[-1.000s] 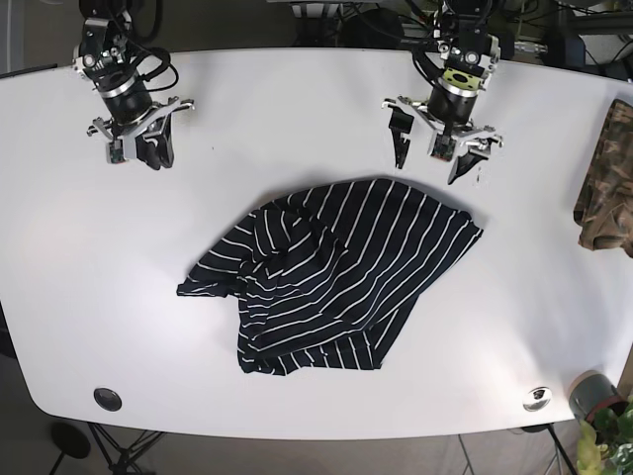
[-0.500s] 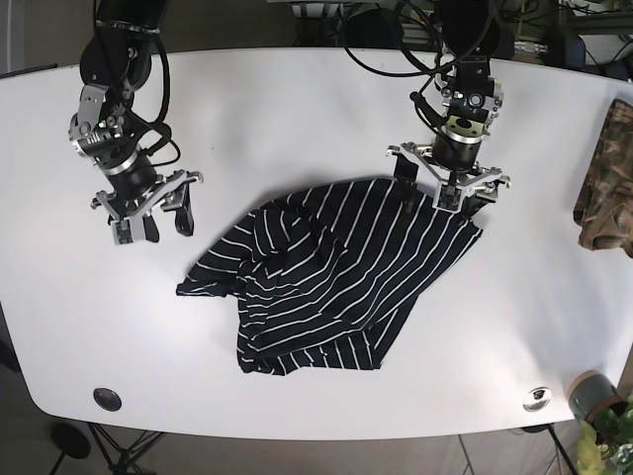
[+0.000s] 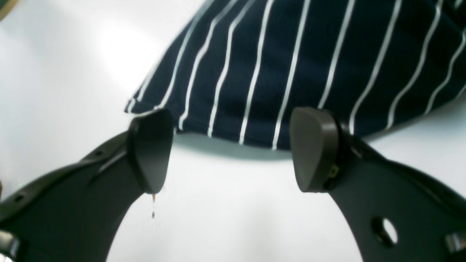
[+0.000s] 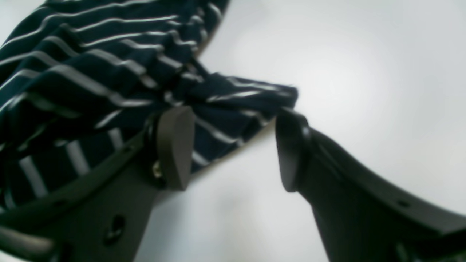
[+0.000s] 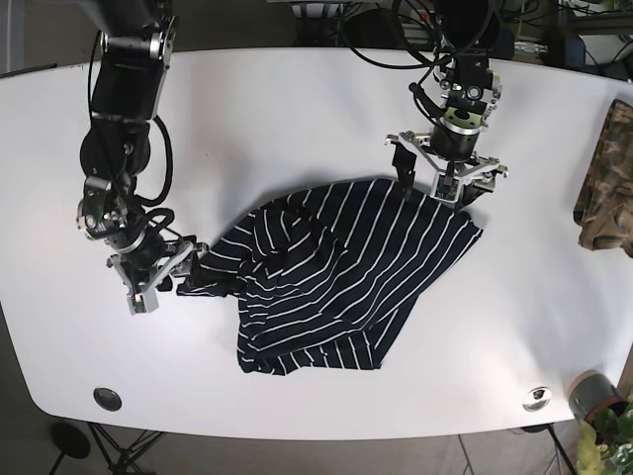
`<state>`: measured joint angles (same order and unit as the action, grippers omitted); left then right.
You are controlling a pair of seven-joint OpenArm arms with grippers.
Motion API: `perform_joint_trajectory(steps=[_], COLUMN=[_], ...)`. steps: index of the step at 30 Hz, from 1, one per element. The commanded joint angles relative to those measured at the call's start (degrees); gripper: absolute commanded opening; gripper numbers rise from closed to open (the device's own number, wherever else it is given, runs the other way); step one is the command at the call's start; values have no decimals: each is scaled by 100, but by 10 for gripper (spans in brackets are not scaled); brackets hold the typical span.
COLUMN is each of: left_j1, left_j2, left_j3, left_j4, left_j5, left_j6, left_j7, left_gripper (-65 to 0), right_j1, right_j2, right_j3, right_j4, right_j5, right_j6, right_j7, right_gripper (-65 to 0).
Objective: Fold the T-shirt properly
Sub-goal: 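Lower the right gripper and grasp the navy striped shirt's edge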
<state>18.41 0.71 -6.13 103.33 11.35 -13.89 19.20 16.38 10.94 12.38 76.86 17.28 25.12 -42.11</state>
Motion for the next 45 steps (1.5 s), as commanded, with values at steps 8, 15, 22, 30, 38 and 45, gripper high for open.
perform_joint_trajectory(steps=[8,15,22,30,38,45], left_j1=[18,9,9,9,9,18], left_j2=[-5,-5,-5,-5,-14,-40], left_j3=[2,2,2,2,2,2], left_j4=[72,-52,-60,-131,-139,-139], left_j5=[-50,-50,-50,-50,-50,-50], left_j6=[40,40,40,40,40,31], left_j7=[-157,-157,-157,-157,-157,-157], left_gripper=[-190,-192,-192,-192,-192,-192], right_j1=[881,1135,1434,1698,1760,1777], right_j2=[519,1056,1205,985,695,642], right_j3=[-812,-2271,-2807,-2851,-2843,-2843], right_j4=[-886,-921,-1607,-2407,-2521,-2671], right_j5=[88,79,70,70,79,-44], right_j6=[226,384,428,639,710,666], right_j7=[162,417,874,1200,1217,1481], right_gripper=[-303,-301,-301,-301,-301,-301])
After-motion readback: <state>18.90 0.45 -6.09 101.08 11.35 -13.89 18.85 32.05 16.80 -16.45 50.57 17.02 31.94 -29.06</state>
